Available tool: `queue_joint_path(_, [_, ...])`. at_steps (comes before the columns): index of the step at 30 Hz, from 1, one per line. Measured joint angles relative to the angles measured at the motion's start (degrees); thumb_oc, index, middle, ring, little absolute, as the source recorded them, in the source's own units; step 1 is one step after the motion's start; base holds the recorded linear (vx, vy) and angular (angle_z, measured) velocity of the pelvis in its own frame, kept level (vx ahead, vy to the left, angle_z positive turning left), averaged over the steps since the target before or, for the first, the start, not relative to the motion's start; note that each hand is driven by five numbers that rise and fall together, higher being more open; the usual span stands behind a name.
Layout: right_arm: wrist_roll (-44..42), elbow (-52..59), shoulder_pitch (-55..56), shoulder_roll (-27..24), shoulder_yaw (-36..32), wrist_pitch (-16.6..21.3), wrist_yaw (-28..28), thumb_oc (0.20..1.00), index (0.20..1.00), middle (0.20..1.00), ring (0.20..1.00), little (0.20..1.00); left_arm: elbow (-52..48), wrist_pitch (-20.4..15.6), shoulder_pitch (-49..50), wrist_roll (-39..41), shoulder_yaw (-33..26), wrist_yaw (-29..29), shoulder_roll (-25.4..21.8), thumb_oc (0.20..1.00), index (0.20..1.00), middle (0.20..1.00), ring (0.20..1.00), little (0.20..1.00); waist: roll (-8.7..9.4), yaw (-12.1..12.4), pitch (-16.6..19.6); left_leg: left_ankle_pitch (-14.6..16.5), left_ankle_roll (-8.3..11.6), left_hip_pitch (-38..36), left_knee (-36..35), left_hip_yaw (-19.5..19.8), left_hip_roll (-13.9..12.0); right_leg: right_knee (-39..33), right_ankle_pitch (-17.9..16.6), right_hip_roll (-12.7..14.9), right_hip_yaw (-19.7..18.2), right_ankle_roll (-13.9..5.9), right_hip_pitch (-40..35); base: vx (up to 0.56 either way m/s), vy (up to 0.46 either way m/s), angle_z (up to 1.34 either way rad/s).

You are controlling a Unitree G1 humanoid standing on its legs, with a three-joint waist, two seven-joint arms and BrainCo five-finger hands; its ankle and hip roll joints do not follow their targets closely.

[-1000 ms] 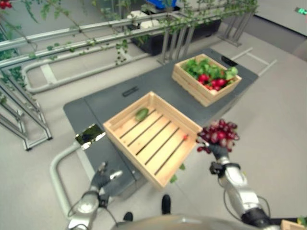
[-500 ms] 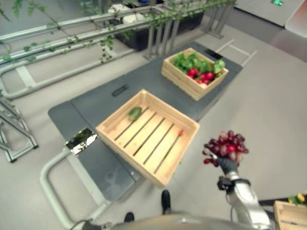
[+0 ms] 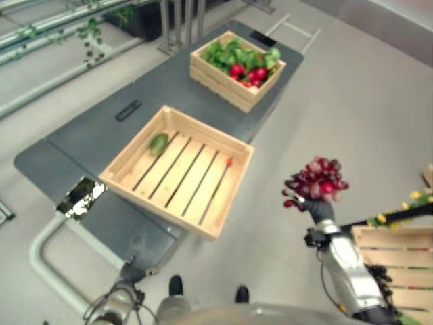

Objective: Pick up the fruits from the basket on one side to the basket on the other side

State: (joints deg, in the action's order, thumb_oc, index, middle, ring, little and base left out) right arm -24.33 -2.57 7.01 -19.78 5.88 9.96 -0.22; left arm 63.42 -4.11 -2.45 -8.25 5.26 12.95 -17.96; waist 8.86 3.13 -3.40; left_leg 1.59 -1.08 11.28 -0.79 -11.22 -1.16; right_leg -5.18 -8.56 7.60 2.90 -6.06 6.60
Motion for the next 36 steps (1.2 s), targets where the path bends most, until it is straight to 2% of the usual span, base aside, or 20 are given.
queue_joint_path(1, [0.0, -0.3, -1.4, -0.3, 0.4, -0.2, -0.2, 0.200, 0.200, 0.200, 0.200, 0.200, -0.1, 0.4, 0.4, 0.0, -0.4, 0.0, 0.4, 1.000, 1.000, 1.000, 1.000, 1.000, -0.47, 0.5, 0.3, -5.6, 0.31, -1.2, -3.9, 0.6, -0.2, -0.1, 0.5, -1.1, -1.3, -0.69, 1.5, -0.10, -0.030, -1.30])
queue_joint_path(3, [0.0, 0.1, 0.1, -0.4, 0.6, -0.2, -0.5, 0.200, 0.200, 0.200, 0.200, 0.200, -0.3, 0.9, 0.7, 0.0, -1.0, 0.0, 0.9, 1.000, 1.000, 1.000, 1.000, 1.000, 0.47, -1.0, 0.6, -6.1, 0.02, -1.4, -4.5, -1.3, 0.2, -0.1, 2.5, -0.8, 1.5, -1.50, 1.6, -0.12, -0.066, -0.69])
queue_joint_path(5, [0.0, -0.1, 3.0, -0.1, 0.6, -0.4, -0.5, 0.200, 0.200, 0.200, 0.200, 0.200, -1.6, 0.7, 0.6, 0.0, -0.8, 0.0, 0.9, 1.000, 1.000, 1.000, 1.000, 1.000, 1.70, -0.6, 1.8, -6.3, 0.58, -1.7, -4.6, -4.0, -0.4, -0.1, 4.8, -0.3, 3.5, -0.11, 1.9, -0.06, -0.115, -0.31])
queue_joint_path(7, [0.0, -0.4, 4.1, 0.7, 1.0, -0.6, -0.4, 0.200, 0.200, 0.200, 0.200, 0.200, -1.7, 0.6, 1.8, 0.1, -0.6, -0.1, 1.0, 1.000, 1.000, 1.000, 1.000, 1.000, 1.19, -0.6, 2.8, -6.6, 1.68, -2.5, -4.3, -6.4, -2.5, -0.2, 5.6, 0.1, 9.5, -0.34, 2.4, -0.11, -0.158, -0.60])
queue_joint_path(8, [0.2, -0.5, 3.4, 1.1, 2.0, -1.0, -0.3, 0.200, 0.200, 0.200, 0.200, 0.200, -1.3, 0.7, 3.3, 0.1, -0.3, -0.1, 1.1, 1.000, 1.000, 1.000, 1.000, 1.000, 0.43, -0.3, 3.1, -7.4, 2.92, -3.3, -4.2, -11.4, -5.0, 0.2, 6.4, 0.8, 16.7, 0.01, 2.5, -0.08, -0.062, -0.77])
queue_joint_path(9, [0.2, -0.2, 3.1, 1.0, 2.5, -1.0, -0.2, 0.200, 0.200, 0.200, 0.200, 0.200, -1.1, 0.8, 3.8, 0.1, -0.2, -0.1, 1.3, 1.000, 1.000, 1.000, 1.000, 1.000, 0.06, 0.0, 3.1, -7.3, 3.02, -3.5, -4.2, -12.3, -5.8, 1.0, 6.3, 0.8, 17.8, -0.24, 2.7, -0.01, -0.127, -0.81])
queue_joint_path(10, [0.5, 0.0, 3.1, 0.7, 2.8, -1.0, -0.1, 0.200, 0.200, 0.200, 0.200, 0.200, 0.3, 1.0, 3.7, 0.1, -0.1, -0.1, 1.4, 1.000, 1.000, 1.000, 1.000, 1.000, 0.16, 0.0, 3.2, -7.1, 3.82, -4.0, -4.2, -12.5, -5.7, 2.2, 5.8, 1.3, 17.5, -0.91, 1.9, 0.00, -0.080, -0.35])
queue_joint_path(11, [0.8, -0.3, 3.4, 0.7, 2.9, -1.1, -0.1, 0.200, 0.200, 0.200, 0.200, 0.200, 1.2, 1.1, 4.1, 0.1, 0.0, -0.2, 1.6, 1.000, 1.000, 1.000, 1.000, 1.000, 0.51, -0.6, 3.3, -7.4, 4.41, -4.6, -4.2, -12.3, -5.3, 1.2, 4.1, 1.5, 16.6, 0.11, 0.6, -0.05, -0.158, -0.20])
queue_joint_path(14, [2.5, -0.3, 3.4, -2.8, 2.7, -1.3, -0.4, 0.200, 0.200, 0.200, 0.200, 0.200, 2.0, 1.2, 4.7, 0.0, 0.7, -0.4, 5.6, 1.000, 1.000, 1.000, 1.000, 1.000, -4.70, -0.6, 2.5, -7.4, 5.82, -6.8, -4.2, -12.4, -7.4, -0.1, 3.9, -1.3, 14.4, 1.02, -1.5, -0.08, -0.140, -0.25])
queue_joint_path(16, [3.6, -0.1, 4.1, -5.4, 2.6, -1.3, -0.3, 0.200, 0.200, 0.200, 0.200, 0.200, 1.7, 1.2, 4.5, 0.0, 1.1, -0.4, 7.1, 1.000, 1.000, 1.000, 1.000, 1.000, -7.05, -1.1, 1.6, -7.7, 6.58, -6.8, -3.3, -12.5, -8.3, -0.1, 3.5, -2.2, 12.9, 1.54, -1.2, -0.12, -0.216, -0.35])
queue_joint_path(20, [4.2, -0.1, 4.8, -6.2, 2.0, -1.3, -0.3, 0.200, 0.200, 0.200, 0.200, 0.200, 1.9, 1.1, 3.8, 0.0, 1.4, -0.3, 7.6, 1.000, 1.000, 1.000, 1.000, 1.000, -8.34, -2.1, 0.1, -6.9, 7.53, -6.8, -1.2, -11.5, -10.3, -0.1, 3.4, -4.0, 11.5, 2.65, -1.2, -0.10, -0.216, -0.26])
queue_joint_path(22, [4.6, -0.1, 4.6, -6.5, 1.1, -1.3, -0.4, 0.200, 0.200, 0.200, 0.200, 0.200, 2.5, 1.0, 2.2, 0.1, 1.4, 0.2, 7.6, 1.000, 1.000, 1.000, 1.000, 1.000, -7.96, -2.4, -1.5, -5.8, 7.94, -6.2, 0.0, -8.5, -11.1, -0.1, 3.5, -5.2, 10.4, 3.31, -0.5, -0.09, -0.338, -0.34])
queue_joint_path(24, [4.7, 0.0, 3.3, -6.8, 1.0, -1.3, -0.7, 0.200, 0.200, 0.200, 0.200, 0.200, 3.0, 1.0, 1.1, 0.6, 0.5, 1.3, 7.2, 1.000, 1.000, 1.000, 1.000, 1.000, -7.13, -1.4, -3.1, -1.8, 8.26, -6.5, 1.3, 2.8, -8.5, 0.5, 2.8, -5.8, 7.2, 4.26, 0.5, -0.03, -0.251, -0.95])
queue_joint_path(25, [4.6, 0.1, 1.9, -6.8, 1.3, -1.2, -1.1, 0.200, 0.200, 0.200, 0.200, 0.200, 3.2, 1.0, 1.0, 1.8, 0.2, 2.0, 7.0, 1.000, 1.000, 1.000, 1.000, 1.000, -6.69, -0.3, -4.1, 0.5, 7.15, -6.5, 2.7, 10.4, -5.9, 2.2, 2.8, -5.8, 4.6, 4.34, 1.9, 0.00, -0.179, -0.96])
queue_joint_path(28, [4.5, 0.2, -0.1, -6.9, 1.7, -1.0, -1.6, 0.200, 0.200, 0.200, 0.200, 0.200, 4.0, 0.9, 0.1, 5.3, -1.4, 3.1, 7.2, 1.000, 1.000, 1.000, 1.000, 1.000, -6.81, -0.8, -6.5, 1.7, 9.05, -6.6, 6.6, 13.8, -6.0, 8.9, 5.6, -7.0, 3.2, 5.39, 4.3, 0.02, -0.198, -0.69])
queue_joint_path(32, [4.4, 0.3, 0.2, -7.0, 1.4, -1.0, -1.7, 0.200, 0.200, 0.200, 0.200, 0.200, 5.2, 0.8, -0.9, 7.2, -2.0, 3.1, 7.0, 1.000, 1.000, 1.000, 1.000, 1.000, -5.87, -0.6, -7.3, 2.5, 8.62, -3.5, 13.2, 13.6, -4.3, 5.9, 4.3, -7.1, -1.3, 7.02, 3.0, 0.04, -0.043, -0.13])
queue_joint_path(33, [4.4, 0.3, -0.7, -6.7, 1.5, -1.0, -1.6, 0.200, 0.200, 0.200, 0.200, 0.200, 5.3, 0.6, -0.6, 7.4, -2.0, 3.1, 6.5, 1.000, 1.000, 1.000, 1.000, 1.000, -3.47, 0.4, -7.8, 4.9, 6.72, -2.4, 14.0, 18.1, 2.9, 5.1, 2.9, -5.2, -5.6, 6.48, 4.0, 0.07, -0.036, -0.76])
queue_joint_path(34, [4.4, 0.8, -1.3, -6.9, 1.5, -1.0, -1.5, 0.200, 0.200, 0.200, 0.200, 0.200, 5.3, 0.6, -0.4, 7.4, -2.1, 3.0, 6.7, 1.000, 1.000, 1.000, 1.000, 1.000, -3.71, 0.9, -7.6, 4.7, 5.00, -2.6, 11.0, 18.2, 6.0, 4.7, 2.8, -4.5, -6.6, 6.15, 4.9, 0.08, -0.006, -1.07])
queue_joint_path(35, [4.4, 2.3, -1.6, -7.7, 1.6, -0.9, -1.5, 0.200, 0.200, 0.200, 0.200, 0.200, 6.4, 0.8, 1.2, 8.0, -3.8, 2.9, 7.7, 1.000, 1.000, 1.000, 1.000, 1.000, -6.32, 0.8, -7.2, 2.1, -1.27, -3.5, 5.5, 21.0, 8.1, 4.3, 2.3, -7.0, -6.9, 4.94, 5.8, 0.06, 0.010, -1.04])
queue_joint_path(36, [4.4, 2.3, -1.8, -6.7, 2.0, -1.0, -1.4, 0.200, 0.200, 0.200, 0.200, 0.200, 6.6, 1.0, 1.7, 8.0, -4.8, 2.9, 7.8, 1.000, 1.000, 1.000, 1.000, 1.000, -5.86, 1.4, -7.5, 0.9, -1.93, -3.7, 4.4, 19.6, 7.5, 6.8, 2.9, -7.6, -7.2, 4.50, 6.8, 0.12, 0.042, -0.77])
